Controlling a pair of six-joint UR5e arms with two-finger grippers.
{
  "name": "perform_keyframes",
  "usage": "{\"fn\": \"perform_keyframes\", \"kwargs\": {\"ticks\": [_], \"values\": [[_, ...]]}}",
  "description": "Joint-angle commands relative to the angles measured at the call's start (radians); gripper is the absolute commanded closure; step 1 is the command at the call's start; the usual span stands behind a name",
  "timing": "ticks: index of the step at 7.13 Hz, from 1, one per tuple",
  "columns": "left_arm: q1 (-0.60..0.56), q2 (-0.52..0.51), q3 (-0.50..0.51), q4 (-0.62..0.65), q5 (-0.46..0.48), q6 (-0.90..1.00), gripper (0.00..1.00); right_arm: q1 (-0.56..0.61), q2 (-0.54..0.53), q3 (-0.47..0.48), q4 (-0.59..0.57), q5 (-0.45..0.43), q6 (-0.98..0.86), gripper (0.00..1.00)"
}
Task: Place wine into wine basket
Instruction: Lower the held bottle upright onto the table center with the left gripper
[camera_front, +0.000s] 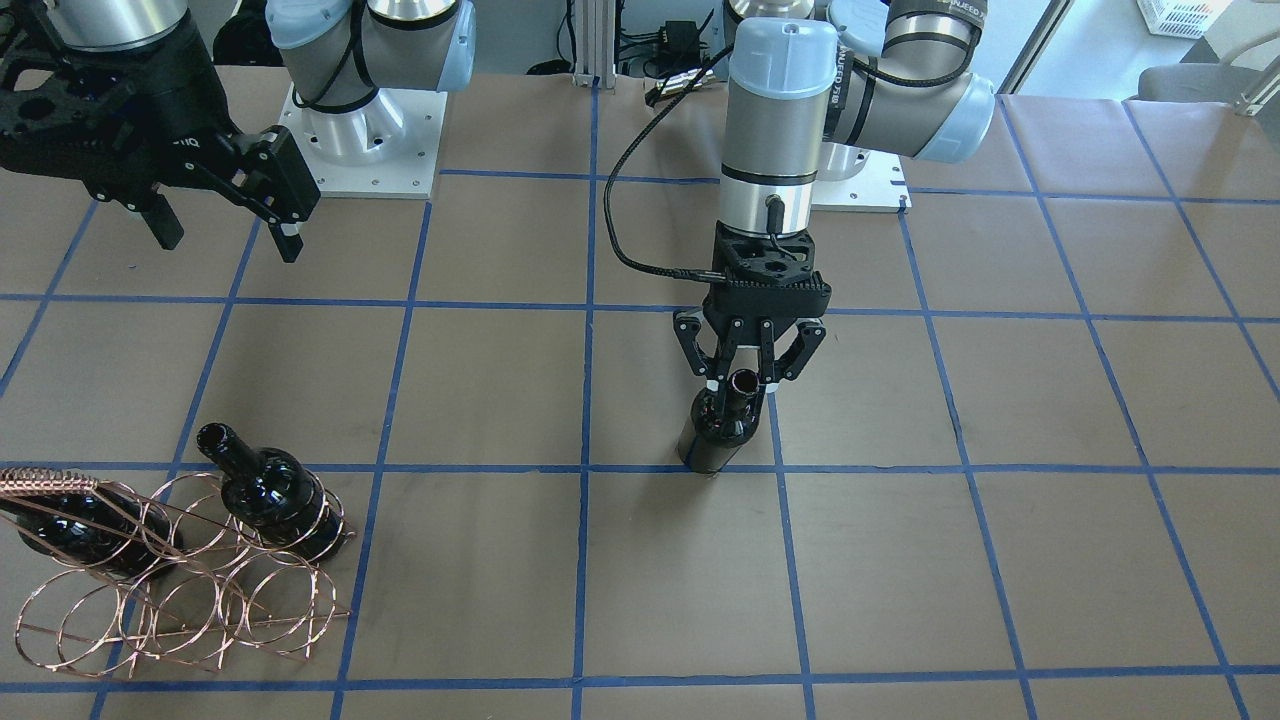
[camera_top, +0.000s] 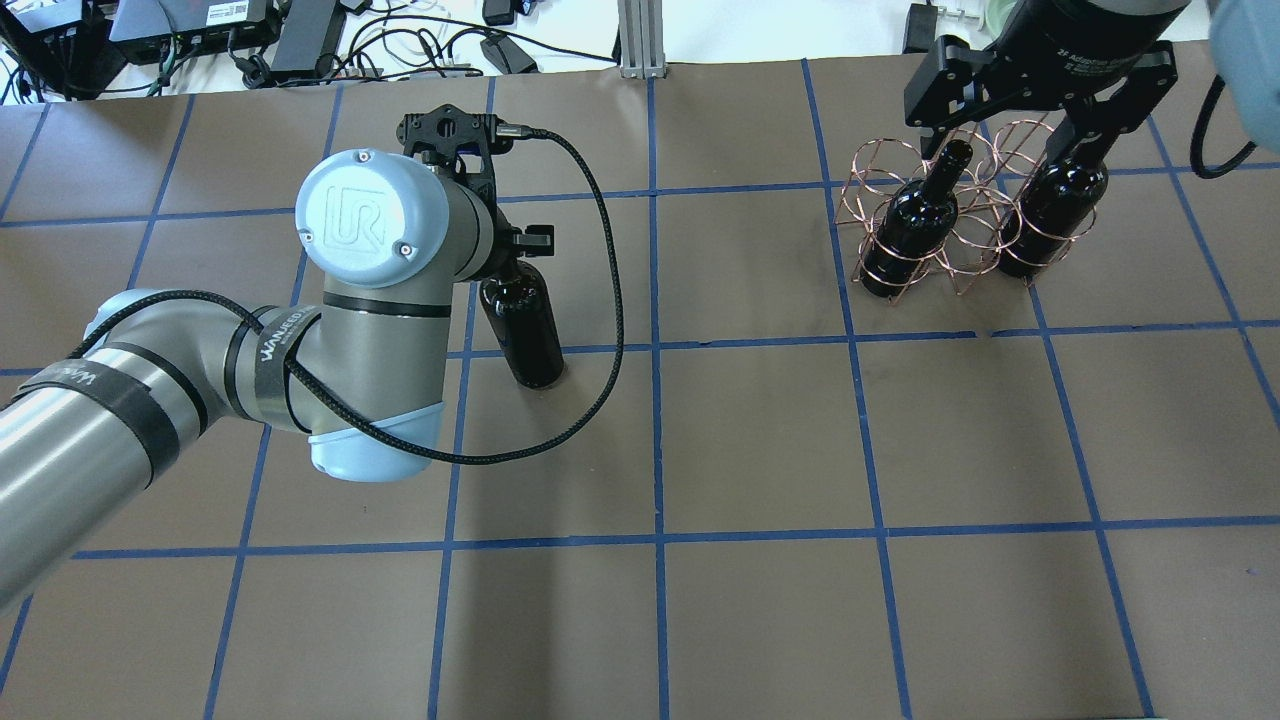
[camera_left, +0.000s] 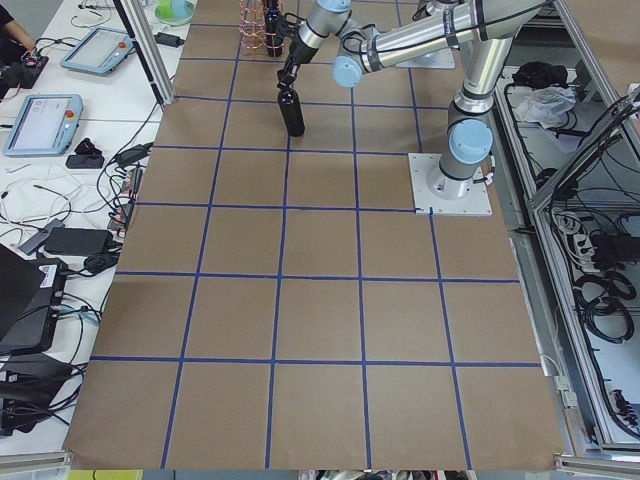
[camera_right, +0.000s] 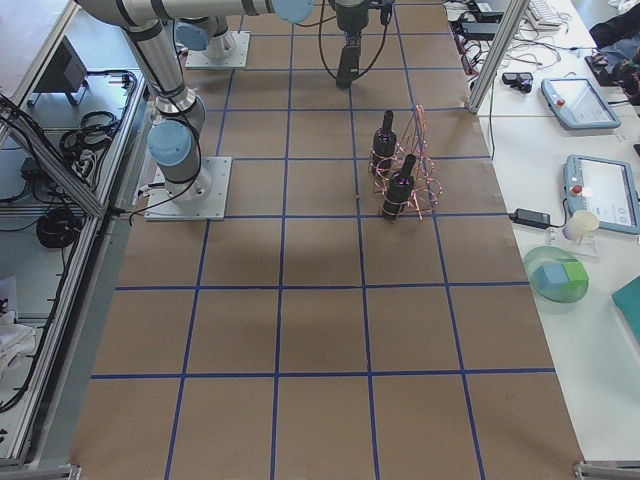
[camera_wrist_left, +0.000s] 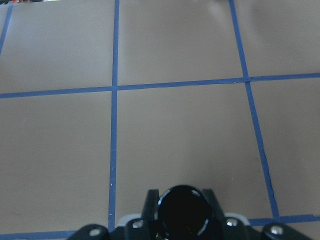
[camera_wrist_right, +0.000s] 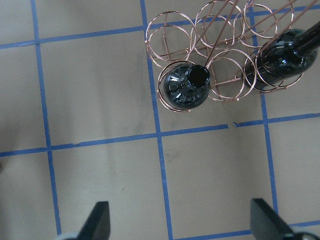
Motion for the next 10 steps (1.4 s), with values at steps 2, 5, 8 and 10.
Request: {"fn": "perform_keyframes", "kwargs": {"ticks": [2,5,8,10], "values": [[0.000,-0.001,0.001,0.000,0.000,-0.004,0.51,0.000,-0.001,0.002,0.005,0.001,0.001,0.00],[0.000,-0.004,0.001,0.000,0.000,-0.006,0.39,0.000,-0.001,0.002,0.006,0.001,0.010,0.00],[0.002,0.013,0.034,-0.116,0.000,-0.009,0.19,0.000,-0.002,0.002,-0.002,0.007,0.005,0.00],[0.017,0.022,0.201,-0.483,-0.012,-0.015,0.19,0.002,0.001,0.003,0.004,0.006,0.005,0.00]]}}
